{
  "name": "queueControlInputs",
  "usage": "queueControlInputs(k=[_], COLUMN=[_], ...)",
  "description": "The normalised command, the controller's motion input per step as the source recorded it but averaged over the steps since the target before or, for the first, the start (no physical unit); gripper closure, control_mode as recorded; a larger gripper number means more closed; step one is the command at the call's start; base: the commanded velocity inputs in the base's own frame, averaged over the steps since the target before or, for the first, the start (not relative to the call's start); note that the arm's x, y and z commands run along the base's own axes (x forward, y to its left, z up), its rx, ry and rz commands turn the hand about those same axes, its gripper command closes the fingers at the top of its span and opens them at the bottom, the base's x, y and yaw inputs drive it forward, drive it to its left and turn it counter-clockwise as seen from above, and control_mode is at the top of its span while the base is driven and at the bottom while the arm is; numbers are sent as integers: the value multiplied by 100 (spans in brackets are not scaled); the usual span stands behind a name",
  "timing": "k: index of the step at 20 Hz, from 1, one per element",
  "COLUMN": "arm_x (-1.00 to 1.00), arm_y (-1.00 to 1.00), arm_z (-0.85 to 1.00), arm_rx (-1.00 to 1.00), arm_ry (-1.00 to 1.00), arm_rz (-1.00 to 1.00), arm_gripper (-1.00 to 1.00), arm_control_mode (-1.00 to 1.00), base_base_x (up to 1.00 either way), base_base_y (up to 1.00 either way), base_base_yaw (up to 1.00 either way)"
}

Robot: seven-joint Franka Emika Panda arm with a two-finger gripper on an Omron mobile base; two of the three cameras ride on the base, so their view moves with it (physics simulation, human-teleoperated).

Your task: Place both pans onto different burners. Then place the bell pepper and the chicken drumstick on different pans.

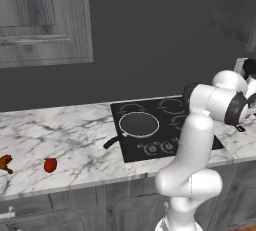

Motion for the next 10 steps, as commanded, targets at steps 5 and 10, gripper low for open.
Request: queueControlInputs(k=[5, 10], arm_x=[0, 1], arm_y=[-1, -10], arm_z=[-13, -19], arm_rx=[0, 0], arm_ry=[0, 0], arm_rz=[0, 1], arm_gripper=[-100, -100], arm_control_mode=[-100, -100], base_base_x=[0, 0], base_base_y=[0, 0], base_base_yaw=[0, 0])
